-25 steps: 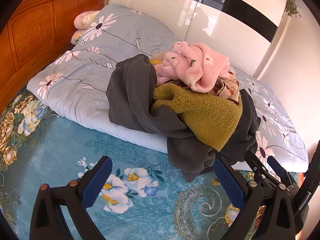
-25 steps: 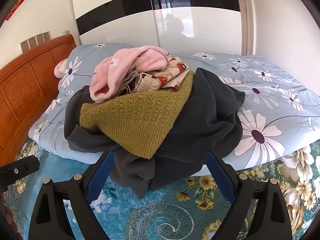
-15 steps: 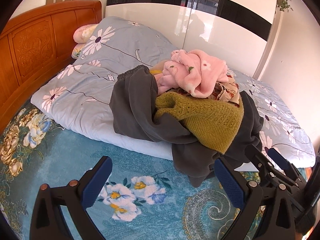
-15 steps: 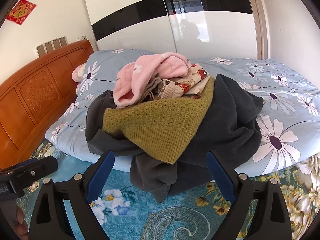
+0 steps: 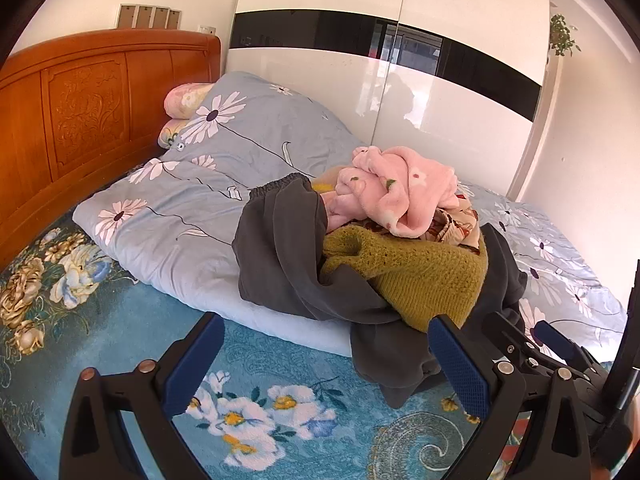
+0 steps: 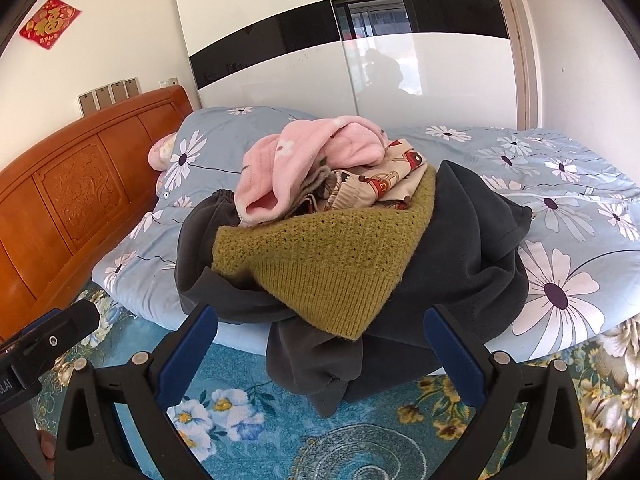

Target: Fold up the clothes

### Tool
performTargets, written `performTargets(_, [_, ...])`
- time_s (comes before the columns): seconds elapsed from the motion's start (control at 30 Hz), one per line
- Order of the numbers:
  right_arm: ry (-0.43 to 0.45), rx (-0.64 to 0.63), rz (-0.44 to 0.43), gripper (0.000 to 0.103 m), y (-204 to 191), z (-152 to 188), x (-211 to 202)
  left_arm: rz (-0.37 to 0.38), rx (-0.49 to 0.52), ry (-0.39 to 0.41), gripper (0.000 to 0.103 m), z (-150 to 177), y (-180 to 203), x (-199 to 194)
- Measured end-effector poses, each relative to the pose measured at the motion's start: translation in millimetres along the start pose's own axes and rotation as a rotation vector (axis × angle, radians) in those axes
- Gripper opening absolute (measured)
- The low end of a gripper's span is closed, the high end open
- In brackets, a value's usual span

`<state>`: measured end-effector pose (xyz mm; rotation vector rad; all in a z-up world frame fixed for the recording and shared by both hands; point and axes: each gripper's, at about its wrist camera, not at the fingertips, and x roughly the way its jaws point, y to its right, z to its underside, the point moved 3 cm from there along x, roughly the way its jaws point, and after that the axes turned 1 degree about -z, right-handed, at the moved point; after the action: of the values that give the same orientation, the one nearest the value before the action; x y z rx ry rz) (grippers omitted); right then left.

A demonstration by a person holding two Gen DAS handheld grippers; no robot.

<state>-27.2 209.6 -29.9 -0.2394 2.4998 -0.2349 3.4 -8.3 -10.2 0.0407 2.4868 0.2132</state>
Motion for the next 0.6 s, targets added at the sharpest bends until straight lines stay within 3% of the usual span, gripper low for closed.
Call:
performTargets(0.3, [0.007, -0.03, 0.009, 0.103, -6.0, 2.8, 3.5, -0.012, 0.009, -0.009, 0.103, 6.4, -0.3, 0.6])
performTargets(0.6, [-0.058, -0.002, 0.002, 0.103, -2.6, 6.6, 12.6, -0.016, 0.008, -0.01, 0.103, 7.9, -1.7, -0.4])
